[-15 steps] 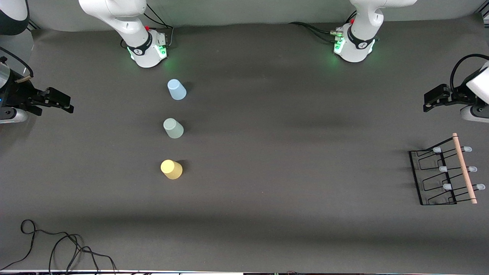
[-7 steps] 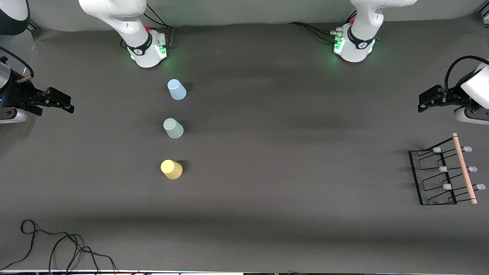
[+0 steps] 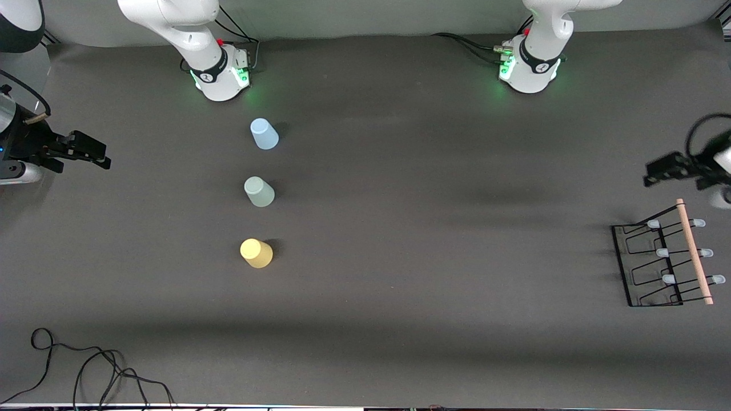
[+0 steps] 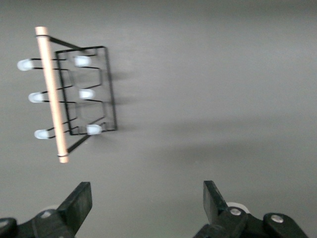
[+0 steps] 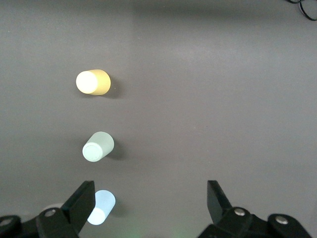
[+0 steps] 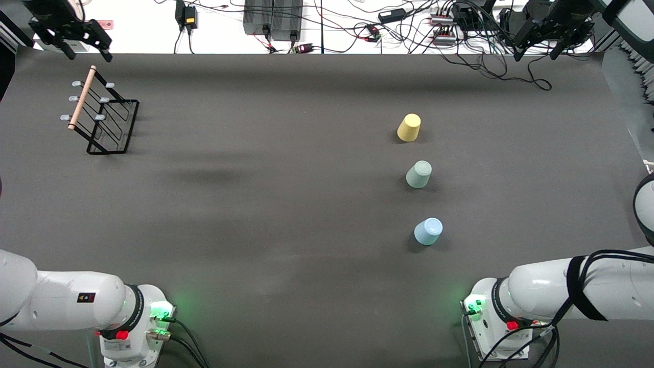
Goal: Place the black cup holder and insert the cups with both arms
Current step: 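Reach the left gripper over the wooden rod of the black holder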
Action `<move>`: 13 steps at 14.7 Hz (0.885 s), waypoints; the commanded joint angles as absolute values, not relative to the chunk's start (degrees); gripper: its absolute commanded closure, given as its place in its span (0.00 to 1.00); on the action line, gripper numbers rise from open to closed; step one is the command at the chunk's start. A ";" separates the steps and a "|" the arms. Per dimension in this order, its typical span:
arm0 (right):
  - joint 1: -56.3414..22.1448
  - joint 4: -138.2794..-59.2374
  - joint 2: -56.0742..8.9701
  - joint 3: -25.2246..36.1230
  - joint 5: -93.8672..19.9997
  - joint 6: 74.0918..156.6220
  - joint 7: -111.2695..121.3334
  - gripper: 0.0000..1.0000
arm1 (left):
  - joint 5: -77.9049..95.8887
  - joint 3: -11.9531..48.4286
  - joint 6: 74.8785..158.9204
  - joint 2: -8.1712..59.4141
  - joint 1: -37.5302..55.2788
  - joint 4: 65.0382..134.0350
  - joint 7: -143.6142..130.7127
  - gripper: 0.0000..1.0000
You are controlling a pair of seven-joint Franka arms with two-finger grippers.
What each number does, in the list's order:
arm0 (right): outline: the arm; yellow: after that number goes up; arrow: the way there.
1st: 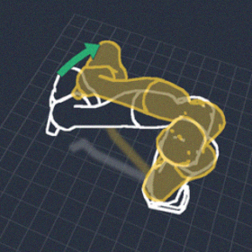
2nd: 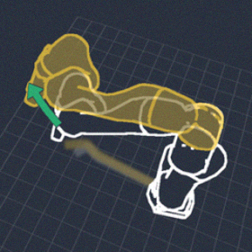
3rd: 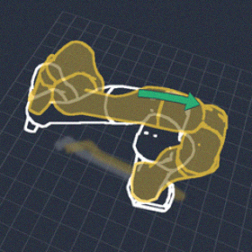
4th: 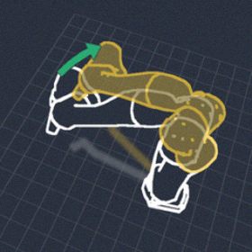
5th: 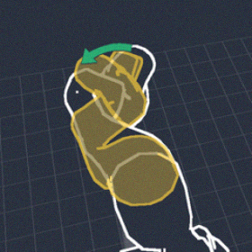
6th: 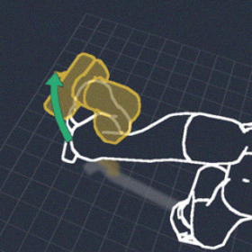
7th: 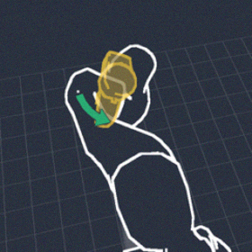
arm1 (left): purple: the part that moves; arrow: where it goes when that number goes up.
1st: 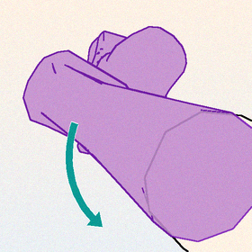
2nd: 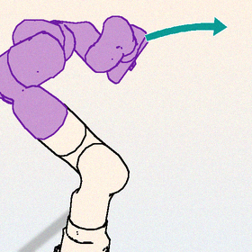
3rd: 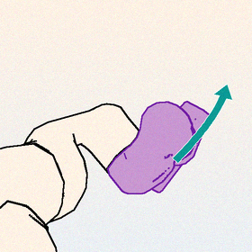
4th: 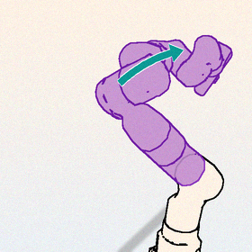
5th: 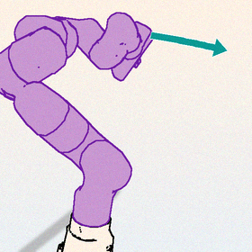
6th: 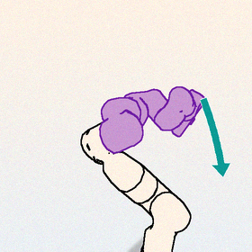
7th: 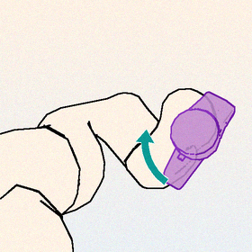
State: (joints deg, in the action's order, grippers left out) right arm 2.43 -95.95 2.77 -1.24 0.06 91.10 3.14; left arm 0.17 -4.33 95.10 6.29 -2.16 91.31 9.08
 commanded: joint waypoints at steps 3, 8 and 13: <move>2.37 -95.19 2.46 -1.41 0.44 90.97 1.93 0.00 | 0.35 -4.13 95.27 21.15 -7.99 79.03 10.81 0.00; 2.37 -95.19 2.46 -1.41 0.44 90.97 1.93 0.00 | 0.79 -4.04 106.60 27.50 -13.79 80.24 18.79 0.00; 2.37 -95.19 2.46 -1.41 0.44 90.88 1.85 0.00 | 0.79 -4.04 114.85 30.67 -15.29 83.48 21.00 0.11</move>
